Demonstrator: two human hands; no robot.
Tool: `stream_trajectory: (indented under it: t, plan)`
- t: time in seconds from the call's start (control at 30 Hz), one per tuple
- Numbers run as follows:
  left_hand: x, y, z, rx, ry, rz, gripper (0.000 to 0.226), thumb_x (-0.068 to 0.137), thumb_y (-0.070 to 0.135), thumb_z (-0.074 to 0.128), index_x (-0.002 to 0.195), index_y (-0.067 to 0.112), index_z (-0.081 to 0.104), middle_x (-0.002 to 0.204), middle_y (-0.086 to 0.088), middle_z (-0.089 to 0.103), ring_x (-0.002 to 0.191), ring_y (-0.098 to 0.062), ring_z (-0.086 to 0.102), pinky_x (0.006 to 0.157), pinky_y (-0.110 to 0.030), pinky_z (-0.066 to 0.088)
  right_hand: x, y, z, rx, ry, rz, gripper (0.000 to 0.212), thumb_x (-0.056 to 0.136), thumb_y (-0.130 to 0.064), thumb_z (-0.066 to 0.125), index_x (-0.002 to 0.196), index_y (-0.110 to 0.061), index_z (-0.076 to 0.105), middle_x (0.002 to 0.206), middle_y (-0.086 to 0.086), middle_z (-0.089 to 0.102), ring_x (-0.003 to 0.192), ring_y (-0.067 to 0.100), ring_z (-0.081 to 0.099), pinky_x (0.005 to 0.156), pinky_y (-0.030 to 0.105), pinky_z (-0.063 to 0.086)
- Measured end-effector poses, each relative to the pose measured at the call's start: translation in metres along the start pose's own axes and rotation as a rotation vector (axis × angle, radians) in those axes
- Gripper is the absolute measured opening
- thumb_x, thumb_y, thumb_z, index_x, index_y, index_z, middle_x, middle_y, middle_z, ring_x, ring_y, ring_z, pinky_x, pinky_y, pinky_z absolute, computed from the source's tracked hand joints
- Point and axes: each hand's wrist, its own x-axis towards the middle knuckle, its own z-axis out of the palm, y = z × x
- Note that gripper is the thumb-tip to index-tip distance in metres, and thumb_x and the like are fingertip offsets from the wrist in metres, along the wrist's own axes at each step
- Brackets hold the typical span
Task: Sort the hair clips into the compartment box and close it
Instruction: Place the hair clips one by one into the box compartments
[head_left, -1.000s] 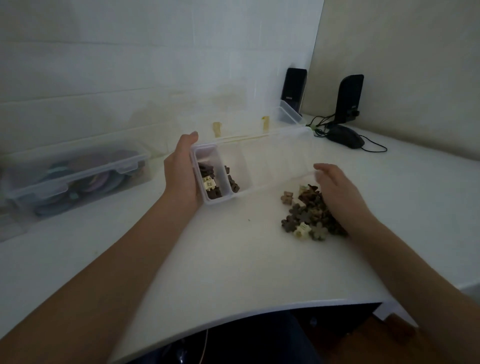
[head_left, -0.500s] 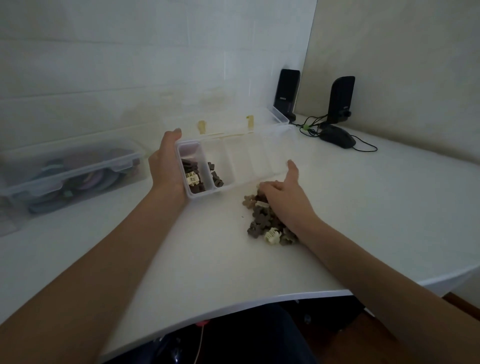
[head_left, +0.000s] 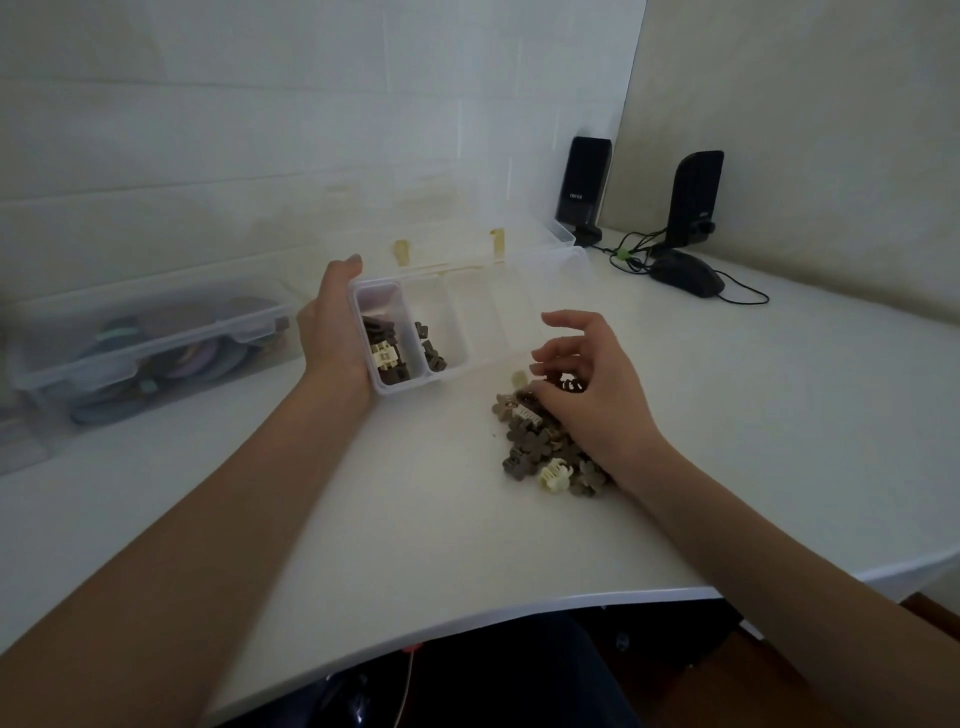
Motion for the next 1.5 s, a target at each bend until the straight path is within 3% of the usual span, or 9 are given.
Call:
stream_trajectory:
  t: [0.37,0.5,0.67,0.93,1.07,1.23,1.33,1.4,1.5]
  plan:
    - [0.005,-0.001,-0.003,0.018,-0.035,-0.039,0.057,0.044,0.051,0.076,0.086,0.016,0.060,0.087,-0.012,0.057,0.080,-0.030,0.059,0.090,-0.053,0.050,0.006,0.003,-0.004,-0.043,0.034,0.041,0.017,0.086,-0.006,0.061,0.098,-0.018,0.064,0.092,0.001,0.067,0.089,0.013,0.065,0.081,0.022,0.053]
    - [0.006,-0.001,-0.003,0.023,-0.028,-0.020,0.052,0.045,0.051,0.075,0.080,0.017,0.059,0.085,-0.011,0.056,0.079,-0.028,0.059,0.090,-0.054,0.050,0.008,0.004,-0.010,0.044,-0.008,0.147,0.029,0.084,0.005,0.054,0.097,-0.019,0.063,0.098,0.002,0.067,0.092,0.014,0.067,0.083,0.029,0.055]
    - [0.008,-0.002,-0.004,0.021,-0.038,-0.018,0.053,0.046,0.051,0.075,0.083,0.016,0.060,0.086,-0.011,0.058,0.079,-0.030,0.060,0.091,-0.057,0.049,0.007,0.001,-0.011,0.120,0.003,0.079,0.030,0.075,0.011,0.068,0.085,-0.017,0.064,0.088,0.001,0.067,0.081,0.005,0.066,0.074,0.015,0.053]
    - [0.012,-0.002,-0.009,0.043,-0.104,-0.032,0.061,0.036,0.053,0.083,0.080,0.017,0.058,0.087,-0.011,0.054,0.083,-0.029,0.056,0.103,-0.056,0.042,0.016,-0.011,-0.013,0.364,-0.043,0.003,0.026,0.073,0.014,0.070,0.082,-0.010,0.064,0.085,0.005,0.068,0.083,0.014,0.067,0.079,0.023,0.054]
    - [0.007,-0.001,-0.007,0.020,-0.205,-0.051,0.047,0.047,0.047,0.078,0.076,0.017,0.057,0.071,-0.007,0.053,0.064,-0.026,0.055,0.079,-0.039,0.046,0.038,-0.023,-0.010,0.289,-0.099,-0.120,0.027,0.073,0.014,0.070,0.081,-0.011,0.063,0.086,0.005,0.066,0.085,0.017,0.066,0.083,0.028,0.054]
    - [0.014,-0.003,-0.007,0.067,-0.200,-0.061,0.058,0.056,0.052,0.076,0.096,0.012,0.063,0.091,-0.014,0.057,0.081,-0.029,0.057,0.093,-0.043,0.045,0.054,-0.024,0.012,0.006,-0.247,-0.404,0.022,0.078,0.013,0.064,0.092,-0.004,0.062,0.090,0.003,0.062,0.085,0.017,0.064,0.080,0.027,0.056]
    - [0.019,-0.006,-0.009,0.037,-0.203,-0.111,0.090,0.039,0.054,0.084,0.113,0.009,0.062,0.104,-0.018,0.057,0.092,-0.033,0.057,0.095,-0.049,0.042,0.053,-0.011,0.022,-0.269,-0.228,-0.656,0.022,0.082,0.010,0.061,0.096,-0.006,0.065,0.100,0.004,0.062,0.092,0.017,0.061,0.081,0.030,0.054]
    - [0.021,-0.007,-0.009,0.037,-0.199,-0.091,0.080,0.040,0.053,0.083,0.105,0.013,0.062,0.096,-0.017,0.058,0.084,-0.031,0.059,0.091,-0.049,0.045,0.054,-0.011,0.018,-0.283,-0.179,-0.674,0.018,0.083,0.006,0.063,0.097,-0.006,0.066,0.100,0.003,0.063,0.091,0.018,0.062,0.082,0.031,0.054]
    - [0.021,-0.005,-0.007,0.059,-0.170,-0.059,0.056,0.047,0.053,0.076,0.084,0.016,0.055,0.073,-0.007,0.052,0.062,-0.025,0.053,0.075,-0.039,0.045,0.055,-0.018,-0.003,-0.180,-0.235,-0.483,0.012,0.083,0.003,0.065,0.087,-0.008,0.068,0.086,-0.003,0.068,0.076,0.012,0.065,0.072,0.029,0.057]
